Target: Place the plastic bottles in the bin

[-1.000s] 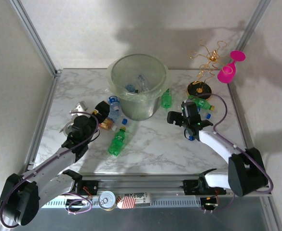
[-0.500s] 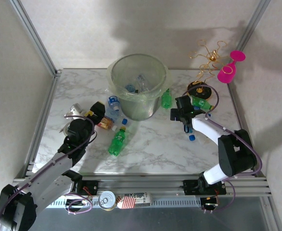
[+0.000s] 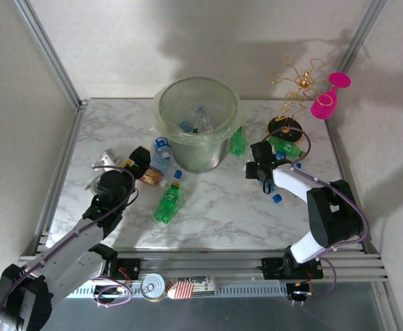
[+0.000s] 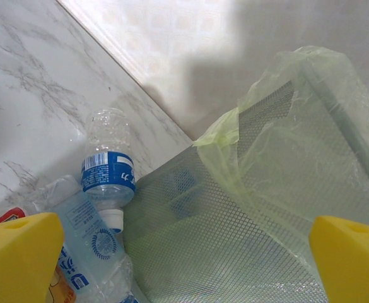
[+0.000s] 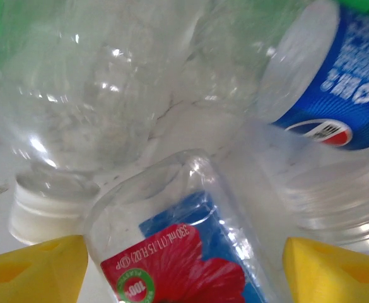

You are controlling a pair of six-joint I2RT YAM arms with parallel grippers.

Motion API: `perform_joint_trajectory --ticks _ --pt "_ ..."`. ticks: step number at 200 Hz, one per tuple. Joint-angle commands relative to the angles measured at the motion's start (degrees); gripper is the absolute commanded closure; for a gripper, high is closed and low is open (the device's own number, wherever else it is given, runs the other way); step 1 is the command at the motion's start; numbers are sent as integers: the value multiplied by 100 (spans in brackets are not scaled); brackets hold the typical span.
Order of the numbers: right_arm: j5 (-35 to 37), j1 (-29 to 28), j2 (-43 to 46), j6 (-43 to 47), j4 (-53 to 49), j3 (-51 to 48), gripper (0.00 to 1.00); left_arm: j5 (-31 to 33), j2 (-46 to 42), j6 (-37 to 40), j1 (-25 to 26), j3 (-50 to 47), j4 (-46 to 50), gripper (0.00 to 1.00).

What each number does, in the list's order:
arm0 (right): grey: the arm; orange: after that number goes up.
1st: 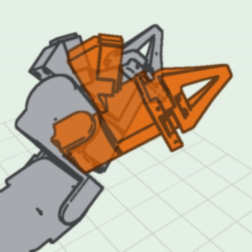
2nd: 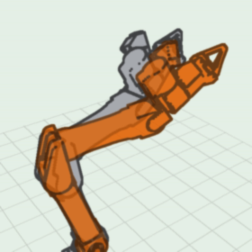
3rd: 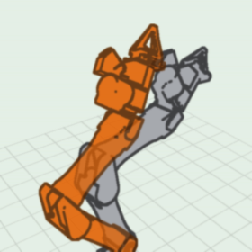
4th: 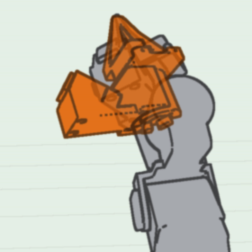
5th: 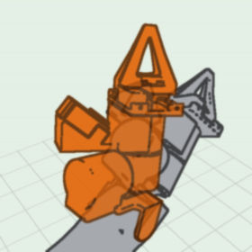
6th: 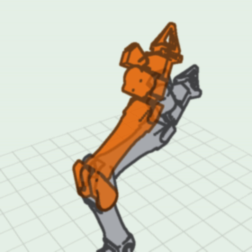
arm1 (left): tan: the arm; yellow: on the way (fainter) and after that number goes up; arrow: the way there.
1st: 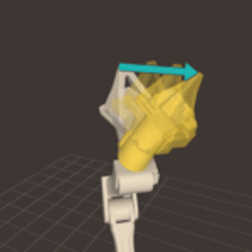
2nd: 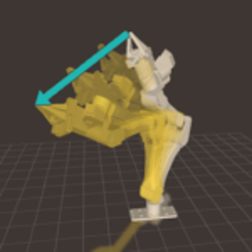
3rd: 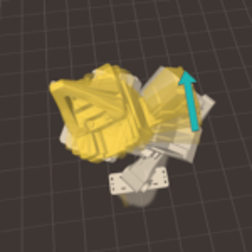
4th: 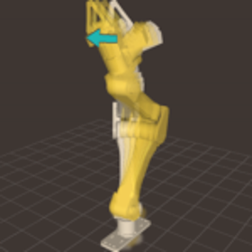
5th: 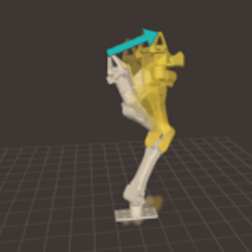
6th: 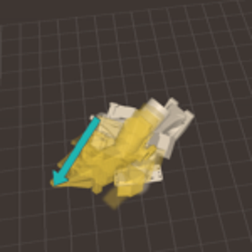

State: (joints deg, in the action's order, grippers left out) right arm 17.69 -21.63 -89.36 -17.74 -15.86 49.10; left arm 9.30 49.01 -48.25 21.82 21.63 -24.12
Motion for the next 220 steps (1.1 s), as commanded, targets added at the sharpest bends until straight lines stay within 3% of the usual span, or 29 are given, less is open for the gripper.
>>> perform_joint_trajectory --ticks 1,116,195,220 --pt "-665 20 320 -272 -24 -234 20 166 -6 77 50 -51 21 0" --pt "-583 18 134 -276 -142 -444 11 181 12 96 50 -55 -27 1" --pt "-731 16 95 -311 29 -583 31 355 148 264 32 118 48 0" --pt "-802 17 283 -268 57 -645 42 362 184 187 32 118 -1 0"
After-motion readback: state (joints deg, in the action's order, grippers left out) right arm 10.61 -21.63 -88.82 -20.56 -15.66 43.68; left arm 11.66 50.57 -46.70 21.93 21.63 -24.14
